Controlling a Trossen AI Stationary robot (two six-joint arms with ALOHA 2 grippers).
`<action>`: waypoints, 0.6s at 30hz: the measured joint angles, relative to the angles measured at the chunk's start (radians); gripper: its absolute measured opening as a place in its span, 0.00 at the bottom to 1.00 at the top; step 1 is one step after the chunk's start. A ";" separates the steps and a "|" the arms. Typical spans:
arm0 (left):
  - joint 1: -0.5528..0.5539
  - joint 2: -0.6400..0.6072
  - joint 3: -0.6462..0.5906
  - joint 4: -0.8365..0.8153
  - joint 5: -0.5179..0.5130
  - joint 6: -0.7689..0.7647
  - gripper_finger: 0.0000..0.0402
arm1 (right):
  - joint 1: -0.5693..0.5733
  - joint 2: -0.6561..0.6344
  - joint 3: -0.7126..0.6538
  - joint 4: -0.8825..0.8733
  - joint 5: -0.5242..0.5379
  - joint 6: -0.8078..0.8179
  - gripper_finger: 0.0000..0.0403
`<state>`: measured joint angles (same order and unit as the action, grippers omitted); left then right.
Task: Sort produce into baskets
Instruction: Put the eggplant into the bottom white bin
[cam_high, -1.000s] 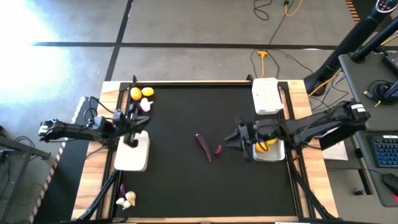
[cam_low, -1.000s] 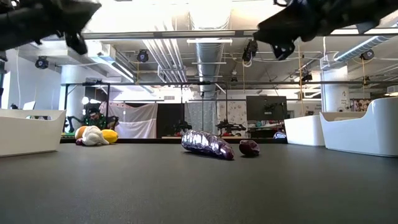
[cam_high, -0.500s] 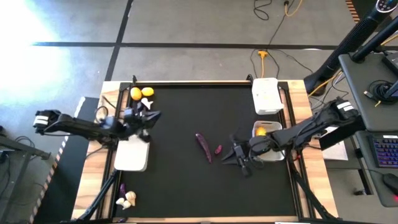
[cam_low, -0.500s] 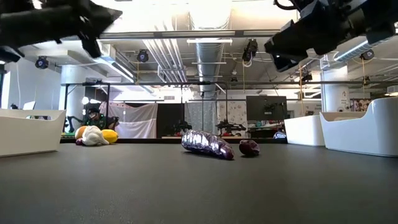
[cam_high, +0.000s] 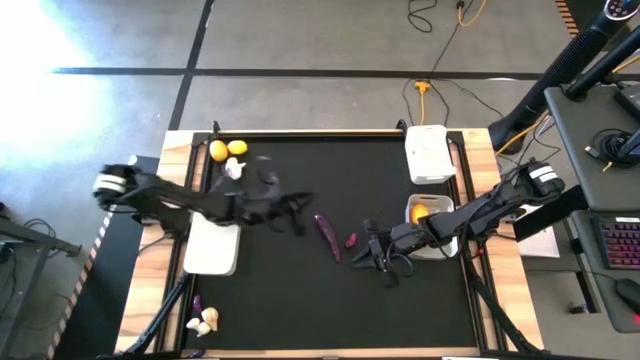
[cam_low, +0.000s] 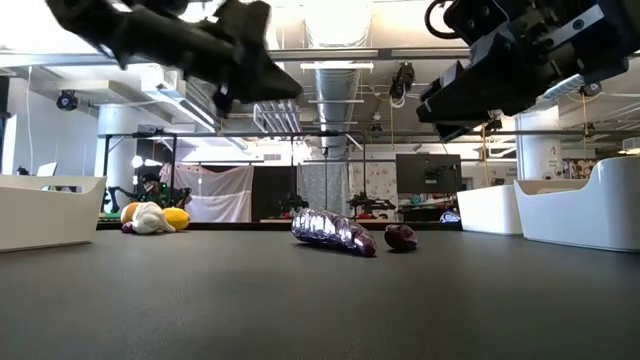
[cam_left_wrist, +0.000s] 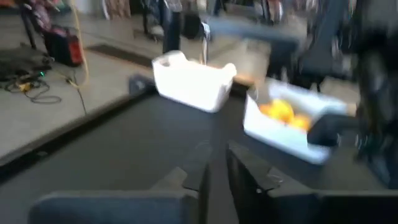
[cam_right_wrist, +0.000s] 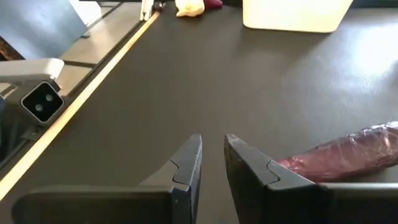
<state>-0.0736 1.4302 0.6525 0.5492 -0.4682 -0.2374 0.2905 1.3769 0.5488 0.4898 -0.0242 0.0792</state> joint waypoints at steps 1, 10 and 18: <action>-0.011 0.041 0.030 -0.004 0.014 0.010 0.14 | 0.000 0.000 0.000 0.002 0.000 0.001 0.15; -0.040 0.213 0.258 -0.240 0.155 0.105 0.45 | 0.053 -0.001 0.000 -0.034 -0.002 0.052 0.15; -0.008 0.350 0.585 -0.960 0.212 0.281 0.62 | 0.078 -0.027 0.000 -0.121 -0.002 0.055 0.15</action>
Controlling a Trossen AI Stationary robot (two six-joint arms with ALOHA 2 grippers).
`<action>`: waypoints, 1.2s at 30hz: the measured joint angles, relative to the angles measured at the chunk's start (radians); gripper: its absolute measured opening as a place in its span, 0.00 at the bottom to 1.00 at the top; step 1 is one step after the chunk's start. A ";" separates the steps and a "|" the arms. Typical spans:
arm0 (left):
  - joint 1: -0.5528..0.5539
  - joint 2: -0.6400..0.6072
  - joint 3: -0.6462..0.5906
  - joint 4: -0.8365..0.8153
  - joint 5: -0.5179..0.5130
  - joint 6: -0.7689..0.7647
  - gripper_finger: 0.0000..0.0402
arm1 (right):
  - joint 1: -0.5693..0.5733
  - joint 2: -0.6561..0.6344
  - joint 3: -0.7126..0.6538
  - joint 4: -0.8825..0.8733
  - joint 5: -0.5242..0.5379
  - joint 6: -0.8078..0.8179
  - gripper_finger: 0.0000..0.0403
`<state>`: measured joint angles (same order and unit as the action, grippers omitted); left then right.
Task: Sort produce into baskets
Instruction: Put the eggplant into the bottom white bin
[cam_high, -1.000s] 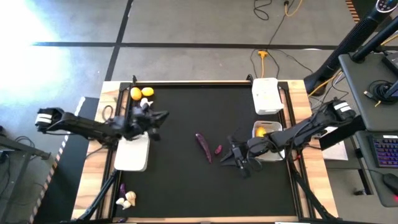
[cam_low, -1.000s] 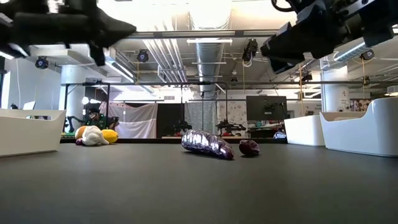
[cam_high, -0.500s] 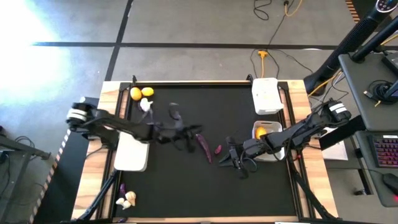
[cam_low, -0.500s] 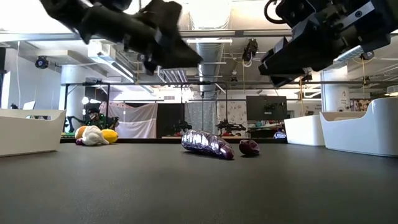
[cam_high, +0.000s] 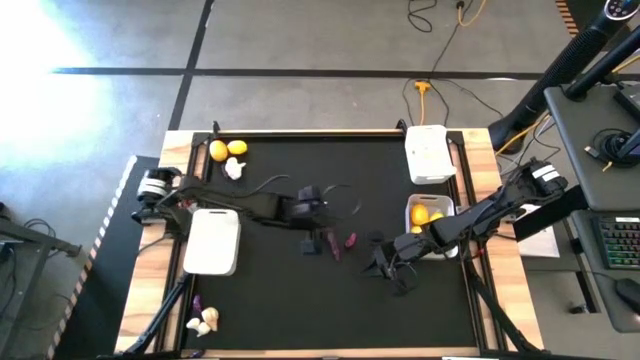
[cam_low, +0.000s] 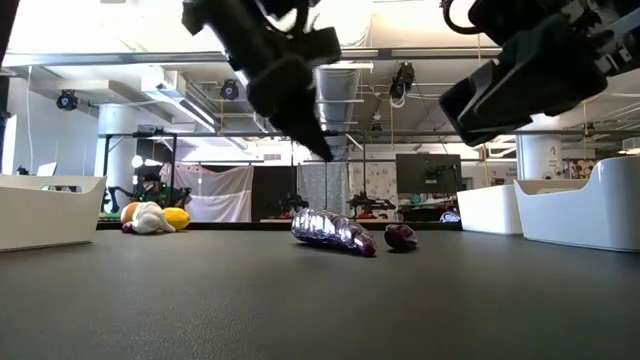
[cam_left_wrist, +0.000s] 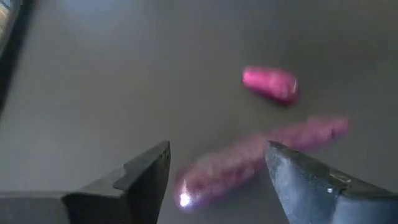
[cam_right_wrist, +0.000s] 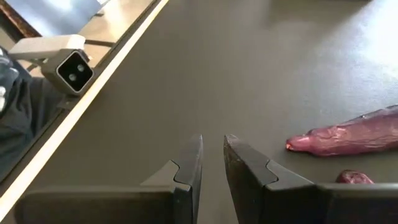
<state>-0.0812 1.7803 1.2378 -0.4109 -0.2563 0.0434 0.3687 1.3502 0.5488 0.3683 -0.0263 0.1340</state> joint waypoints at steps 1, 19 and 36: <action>0.006 0.030 0.037 -0.048 0.014 0.017 0.63 | 0.000 -0.002 0.000 -0.006 0.000 0.002 0.15; 0.044 0.523 0.651 -0.659 0.087 0.301 0.57 | 0.000 0.001 0.000 -0.062 0.001 0.009 0.15; 0.043 0.577 0.728 -0.708 0.091 0.240 0.53 | 0.000 0.001 -0.001 -0.110 0.001 0.063 0.15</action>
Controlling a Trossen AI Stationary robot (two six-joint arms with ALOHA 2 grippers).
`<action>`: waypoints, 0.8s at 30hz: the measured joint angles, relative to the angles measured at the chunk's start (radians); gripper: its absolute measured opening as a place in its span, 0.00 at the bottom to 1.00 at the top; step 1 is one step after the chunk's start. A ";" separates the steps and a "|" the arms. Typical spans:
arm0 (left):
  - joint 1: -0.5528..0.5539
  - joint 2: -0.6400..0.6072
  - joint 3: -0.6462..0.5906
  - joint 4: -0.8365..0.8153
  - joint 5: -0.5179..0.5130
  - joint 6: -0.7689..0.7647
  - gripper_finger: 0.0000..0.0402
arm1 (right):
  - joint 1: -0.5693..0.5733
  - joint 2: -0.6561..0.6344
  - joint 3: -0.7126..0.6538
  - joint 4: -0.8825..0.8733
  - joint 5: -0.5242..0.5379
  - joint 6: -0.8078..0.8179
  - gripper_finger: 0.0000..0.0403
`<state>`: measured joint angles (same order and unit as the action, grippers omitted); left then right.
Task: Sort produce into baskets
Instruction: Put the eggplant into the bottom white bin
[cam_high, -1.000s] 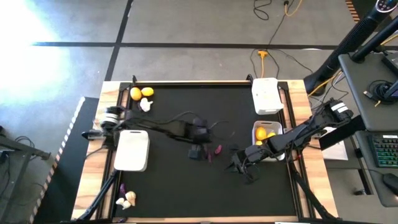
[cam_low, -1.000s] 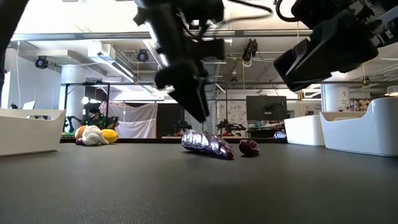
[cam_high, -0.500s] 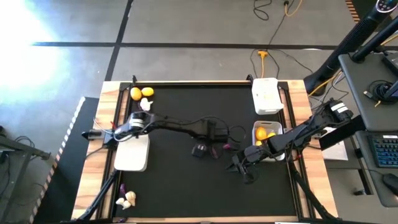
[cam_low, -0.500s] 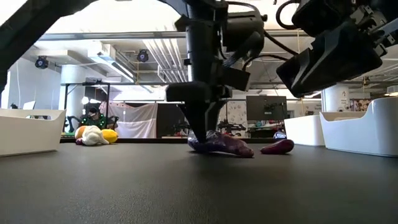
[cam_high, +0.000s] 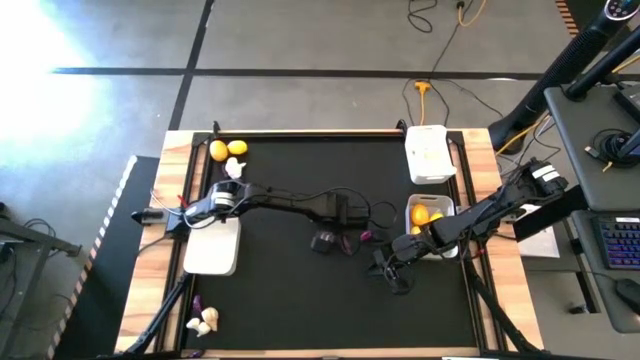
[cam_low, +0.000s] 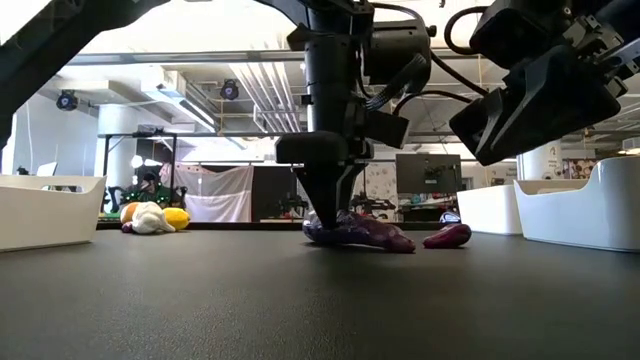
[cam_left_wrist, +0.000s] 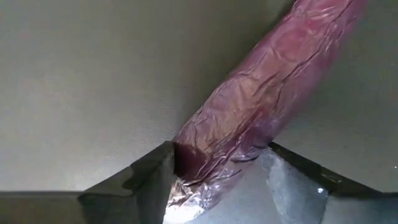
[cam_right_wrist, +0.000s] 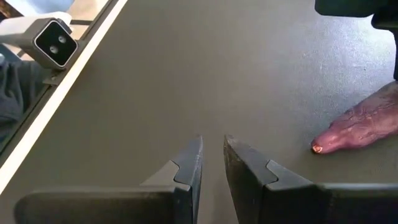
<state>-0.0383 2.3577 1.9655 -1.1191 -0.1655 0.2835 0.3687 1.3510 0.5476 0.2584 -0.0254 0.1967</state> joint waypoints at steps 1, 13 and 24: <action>0.000 -0.003 -0.001 0.001 -0.001 -0.002 0.50 | 0.000 0.000 0.000 0.000 0.000 0.003 0.15; -0.006 -0.024 -0.003 -0.038 0.008 -0.043 0.29 | 0.000 0.000 -0.001 -0.023 0.000 0.030 0.15; -0.029 -0.034 -0.006 -0.103 0.095 -0.109 0.50 | 0.000 0.000 -0.002 -0.045 0.000 0.032 0.15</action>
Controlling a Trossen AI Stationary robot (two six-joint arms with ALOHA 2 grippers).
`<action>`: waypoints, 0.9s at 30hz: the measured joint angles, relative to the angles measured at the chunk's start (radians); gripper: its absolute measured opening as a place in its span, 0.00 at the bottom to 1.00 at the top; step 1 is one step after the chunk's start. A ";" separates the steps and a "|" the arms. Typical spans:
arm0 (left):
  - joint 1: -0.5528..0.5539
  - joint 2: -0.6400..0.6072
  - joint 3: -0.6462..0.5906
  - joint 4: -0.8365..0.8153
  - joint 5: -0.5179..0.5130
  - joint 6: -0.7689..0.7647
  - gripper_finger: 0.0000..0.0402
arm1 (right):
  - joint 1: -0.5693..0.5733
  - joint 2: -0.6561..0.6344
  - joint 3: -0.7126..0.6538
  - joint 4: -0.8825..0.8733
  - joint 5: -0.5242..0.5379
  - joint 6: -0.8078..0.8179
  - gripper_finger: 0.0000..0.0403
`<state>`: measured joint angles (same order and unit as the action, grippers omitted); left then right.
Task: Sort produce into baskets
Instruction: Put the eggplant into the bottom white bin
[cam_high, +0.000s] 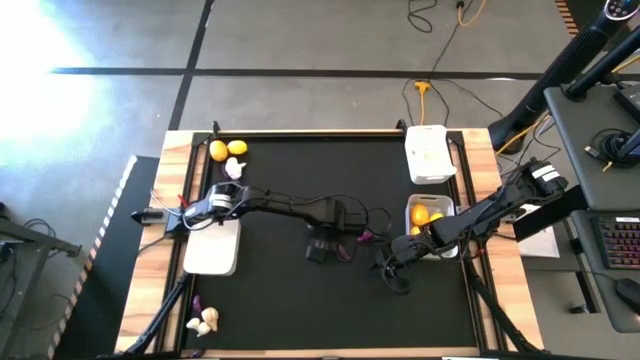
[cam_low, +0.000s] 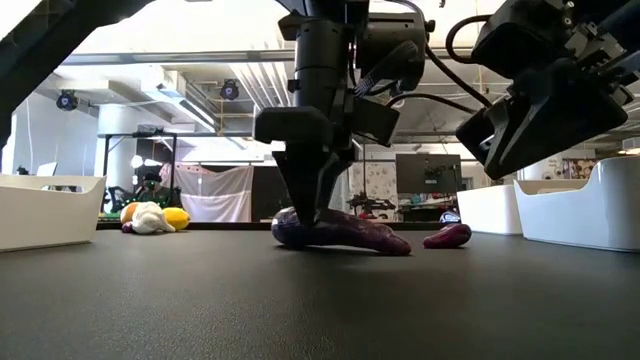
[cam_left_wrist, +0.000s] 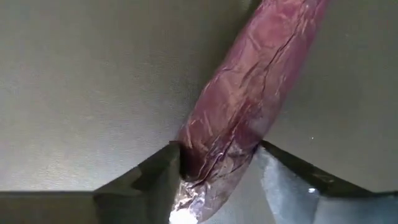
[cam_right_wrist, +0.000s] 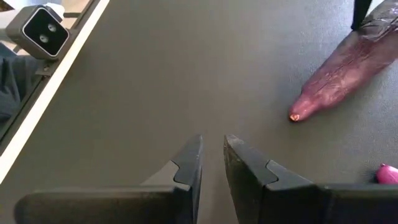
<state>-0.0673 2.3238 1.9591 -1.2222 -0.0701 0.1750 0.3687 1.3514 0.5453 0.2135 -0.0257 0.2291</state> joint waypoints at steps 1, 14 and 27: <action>0.000 0.000 0.000 0.001 0.000 -0.001 0.53 | 0.000 0.000 0.000 0.000 0.000 0.000 0.15; 0.000 0.001 -0.005 0.010 -0.013 -0.033 0.65 | 0.000 0.000 0.000 0.000 0.000 0.000 0.15; -0.063 -0.021 -0.198 0.114 -0.010 -0.141 0.40 | 0.000 0.001 -0.004 0.000 0.000 0.008 0.15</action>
<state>-0.1299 2.3024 1.7612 -1.1084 -0.0797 0.0338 0.3691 1.3525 0.5415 0.2135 -0.0261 0.2374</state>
